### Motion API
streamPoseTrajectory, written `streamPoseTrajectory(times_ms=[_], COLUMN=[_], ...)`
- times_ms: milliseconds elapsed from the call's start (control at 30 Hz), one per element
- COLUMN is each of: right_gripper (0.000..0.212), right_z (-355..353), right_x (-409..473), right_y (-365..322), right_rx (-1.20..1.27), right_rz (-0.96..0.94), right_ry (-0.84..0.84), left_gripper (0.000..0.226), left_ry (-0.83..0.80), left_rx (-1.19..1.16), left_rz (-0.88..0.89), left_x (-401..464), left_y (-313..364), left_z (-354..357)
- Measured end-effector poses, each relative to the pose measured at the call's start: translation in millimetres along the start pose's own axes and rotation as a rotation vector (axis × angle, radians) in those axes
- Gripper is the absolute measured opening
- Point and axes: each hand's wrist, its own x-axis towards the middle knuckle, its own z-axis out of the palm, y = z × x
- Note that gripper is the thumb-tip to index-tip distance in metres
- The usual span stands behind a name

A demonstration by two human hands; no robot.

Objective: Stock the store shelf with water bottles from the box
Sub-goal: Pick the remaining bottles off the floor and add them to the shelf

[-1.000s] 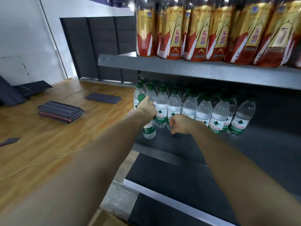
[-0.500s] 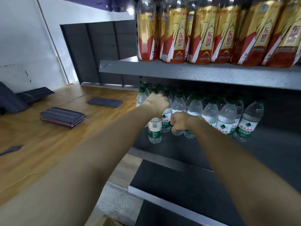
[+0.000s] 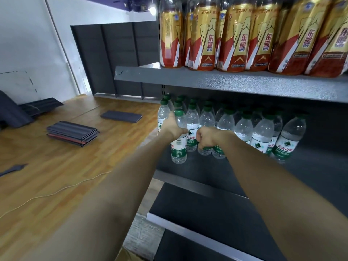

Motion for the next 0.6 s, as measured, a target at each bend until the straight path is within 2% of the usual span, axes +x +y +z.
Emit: streamPoseTrajectory(times_ms=[300,600], right_gripper=[0.030,0.025], right_z=[4.7,14.5], right_x=[20.6,53.5], right_y=[-21.9,-48.2], right_rx=[-0.010,0.037], right_rz=[-0.045,-0.080], right_ry=[-0.015,0.000], left_gripper=[0.076,0.073], left_ry=[0.042,0.041], left_rx=[0.146,0.071], left_rz=[-0.003,-0.035], left_x=[22.3,49.1], left_y=[-9.7,-39.7], left_z=[-17.2,-46.6])
